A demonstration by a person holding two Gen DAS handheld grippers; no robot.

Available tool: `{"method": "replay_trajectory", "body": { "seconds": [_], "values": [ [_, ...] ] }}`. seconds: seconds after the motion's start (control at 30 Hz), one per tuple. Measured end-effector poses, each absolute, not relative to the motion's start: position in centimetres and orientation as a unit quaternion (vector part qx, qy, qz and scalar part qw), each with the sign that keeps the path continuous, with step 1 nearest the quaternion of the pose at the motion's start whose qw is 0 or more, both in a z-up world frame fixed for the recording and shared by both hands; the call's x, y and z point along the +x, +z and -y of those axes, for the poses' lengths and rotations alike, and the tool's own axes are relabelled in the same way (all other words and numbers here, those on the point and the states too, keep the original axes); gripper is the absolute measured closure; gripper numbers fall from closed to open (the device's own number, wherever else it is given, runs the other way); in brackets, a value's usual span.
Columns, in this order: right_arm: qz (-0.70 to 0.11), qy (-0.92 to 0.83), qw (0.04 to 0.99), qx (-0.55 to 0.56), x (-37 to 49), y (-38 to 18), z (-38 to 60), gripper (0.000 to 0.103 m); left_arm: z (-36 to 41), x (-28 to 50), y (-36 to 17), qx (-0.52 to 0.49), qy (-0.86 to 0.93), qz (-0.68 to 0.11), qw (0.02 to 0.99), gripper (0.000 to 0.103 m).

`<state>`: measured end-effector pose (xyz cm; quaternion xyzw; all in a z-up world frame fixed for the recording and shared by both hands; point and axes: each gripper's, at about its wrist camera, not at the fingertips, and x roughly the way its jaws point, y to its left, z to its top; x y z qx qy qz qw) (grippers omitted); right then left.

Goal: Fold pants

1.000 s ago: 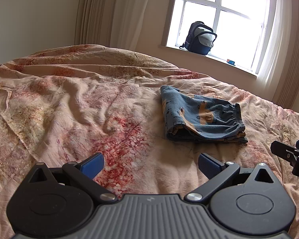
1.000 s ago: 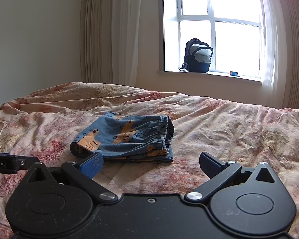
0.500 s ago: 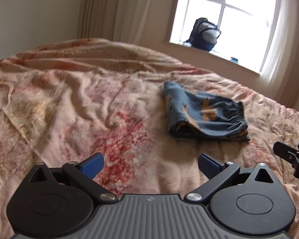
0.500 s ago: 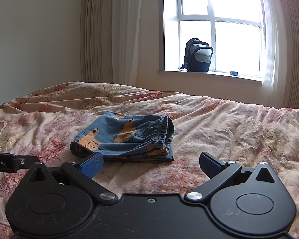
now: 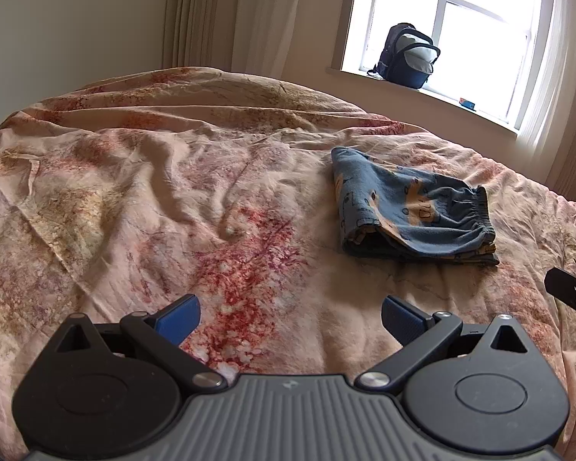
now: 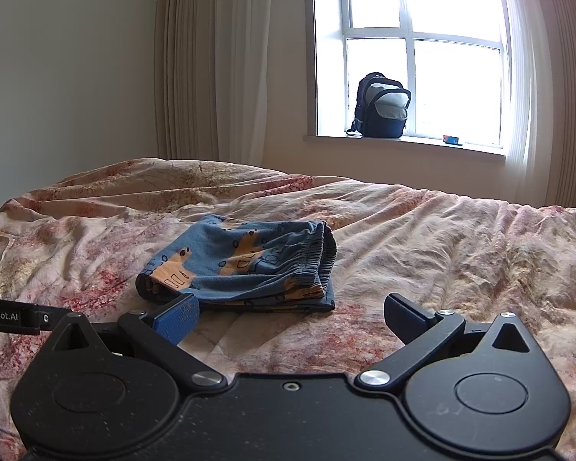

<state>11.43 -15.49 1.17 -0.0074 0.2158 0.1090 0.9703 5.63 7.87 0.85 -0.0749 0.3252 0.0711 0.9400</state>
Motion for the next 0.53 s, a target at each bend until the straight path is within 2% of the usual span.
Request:
{"method": "replay_trajectory", "body": {
  "seconds": [0.53],
  "values": [
    [-0.219,0.109,0.97,-0.007,11.39,1.11,15.45,0.001,-7.61,5.43,0.97,-0.062,0.065,-0.32,0.943,0.0]
  ]
}}
